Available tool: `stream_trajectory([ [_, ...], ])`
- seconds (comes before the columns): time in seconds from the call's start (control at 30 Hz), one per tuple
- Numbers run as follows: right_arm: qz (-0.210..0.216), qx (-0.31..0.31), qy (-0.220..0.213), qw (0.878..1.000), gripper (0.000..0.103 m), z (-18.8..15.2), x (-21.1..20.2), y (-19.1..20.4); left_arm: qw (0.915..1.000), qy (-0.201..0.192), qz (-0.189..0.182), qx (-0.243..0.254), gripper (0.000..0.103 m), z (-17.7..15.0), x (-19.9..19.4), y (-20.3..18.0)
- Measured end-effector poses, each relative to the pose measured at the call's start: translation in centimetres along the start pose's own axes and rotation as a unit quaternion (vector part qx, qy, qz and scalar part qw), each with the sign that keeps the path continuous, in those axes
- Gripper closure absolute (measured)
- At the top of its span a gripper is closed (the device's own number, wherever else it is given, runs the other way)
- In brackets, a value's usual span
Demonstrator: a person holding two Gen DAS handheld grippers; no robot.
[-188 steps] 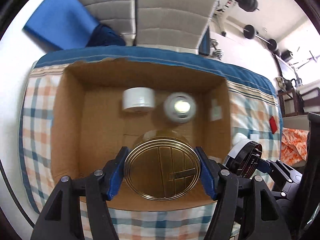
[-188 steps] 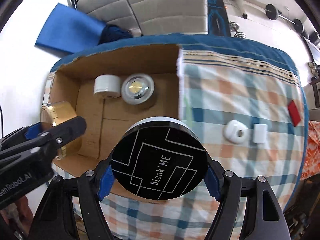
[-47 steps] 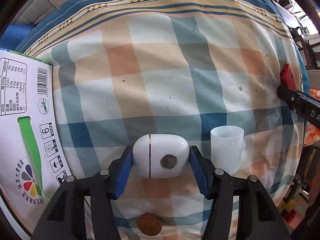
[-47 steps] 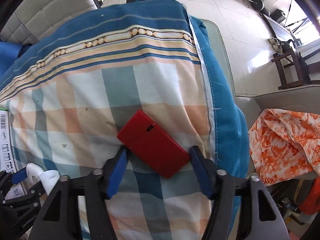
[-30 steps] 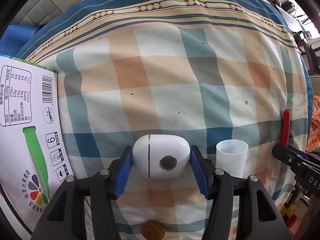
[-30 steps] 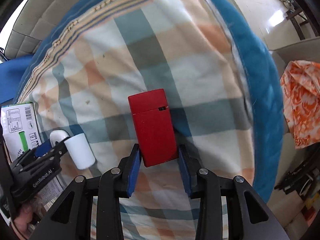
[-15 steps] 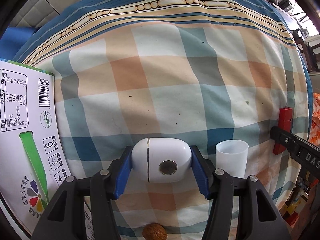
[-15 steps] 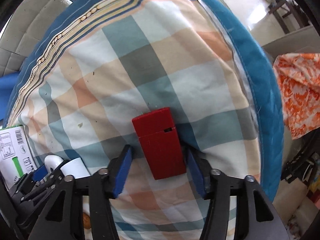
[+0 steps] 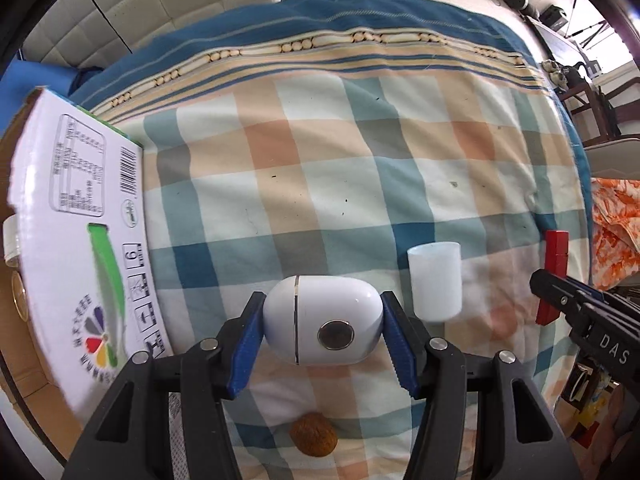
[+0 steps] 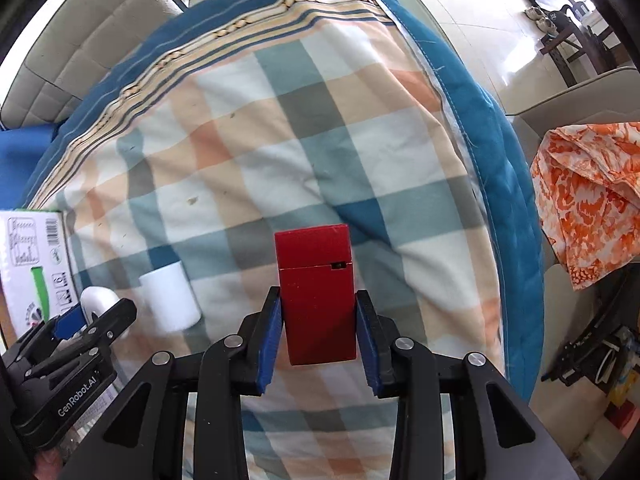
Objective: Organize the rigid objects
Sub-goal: 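Grasp the red case with the right tool while the left tool grasps the white egg-shaped item, then carry the red case and white egg item into the box and open both tools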
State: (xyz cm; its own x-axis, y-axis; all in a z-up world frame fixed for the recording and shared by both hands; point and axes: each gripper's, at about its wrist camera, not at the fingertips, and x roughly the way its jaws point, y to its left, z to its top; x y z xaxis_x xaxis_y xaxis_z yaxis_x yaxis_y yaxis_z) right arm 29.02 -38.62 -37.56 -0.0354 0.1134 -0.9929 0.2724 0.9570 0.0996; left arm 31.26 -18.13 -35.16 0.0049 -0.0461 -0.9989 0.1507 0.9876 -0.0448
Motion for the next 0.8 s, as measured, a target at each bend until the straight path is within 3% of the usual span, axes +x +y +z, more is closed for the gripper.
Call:
stream_trajectory([
  [0.17, 0.022, -0.013, -0.017, 1.000, 0.066, -2.3, -3.0, 1.1, 0.9992, -0.030, -0.025, -0.004, 0.049, -2.0, -3.8, 0.7],
  [0.37, 0.056, -0.041, -0.045, 0.997, 0.066, -5.3, -8.1, 5.5, 0.9947, -0.079, -0.064, -0.008, 0.049, -5.1, -10.3, 3.8],
  [0.57, 0.092, -0.085, -0.076, 0.989, 0.066, -8.4, -12.8, 12.8, 0.9892, -0.126, -0.070, -0.024, 0.049, -7.3, -15.6, 8.7],
  [0.8, 0.120, -0.136, -0.079, 0.980, 0.066, -12.0, -14.4, 22.8, 0.9860, -0.148, -0.055, -0.055, 0.049, -11.2, -18.5, 18.0],
])
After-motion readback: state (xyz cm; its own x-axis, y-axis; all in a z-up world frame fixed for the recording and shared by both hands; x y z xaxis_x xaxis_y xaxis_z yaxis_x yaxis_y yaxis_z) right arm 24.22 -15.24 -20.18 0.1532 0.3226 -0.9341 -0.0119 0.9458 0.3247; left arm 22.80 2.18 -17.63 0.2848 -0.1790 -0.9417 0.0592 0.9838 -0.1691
